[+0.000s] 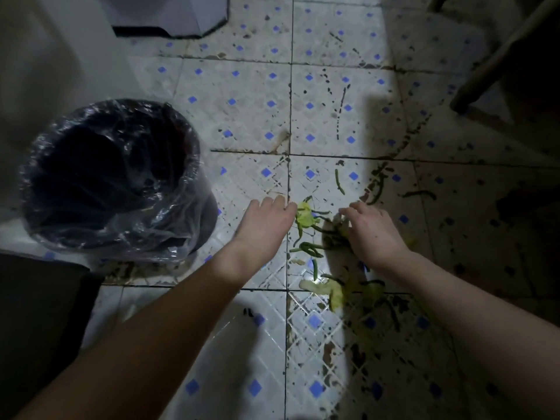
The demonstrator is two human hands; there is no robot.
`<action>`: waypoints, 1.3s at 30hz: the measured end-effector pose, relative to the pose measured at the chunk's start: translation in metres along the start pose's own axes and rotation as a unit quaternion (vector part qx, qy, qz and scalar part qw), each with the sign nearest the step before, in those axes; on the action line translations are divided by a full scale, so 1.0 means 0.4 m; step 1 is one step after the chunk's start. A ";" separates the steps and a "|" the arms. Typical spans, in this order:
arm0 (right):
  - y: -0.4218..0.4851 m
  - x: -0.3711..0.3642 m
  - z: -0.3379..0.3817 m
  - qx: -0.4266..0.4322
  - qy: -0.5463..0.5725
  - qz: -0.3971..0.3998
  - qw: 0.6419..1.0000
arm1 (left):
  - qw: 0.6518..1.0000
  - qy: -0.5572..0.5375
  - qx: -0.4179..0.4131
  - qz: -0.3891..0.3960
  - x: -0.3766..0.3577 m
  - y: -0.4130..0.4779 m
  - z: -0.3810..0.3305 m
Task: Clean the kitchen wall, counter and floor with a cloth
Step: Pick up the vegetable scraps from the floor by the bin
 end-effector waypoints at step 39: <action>0.106 -0.120 0.043 0.076 0.109 0.049 0.990 | 0.984 -0.155 0.087 0.013 -0.085 0.074 0.044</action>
Point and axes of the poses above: each hand's wrist, its own y-axis towards the middle knuckle, its own x-axis out of the back of the hand, z = x × y, the point moved 4 cm from there along y, towards the middle knuckle, and after that the axes turned 6 degrees about y, right-handed, at the moved point
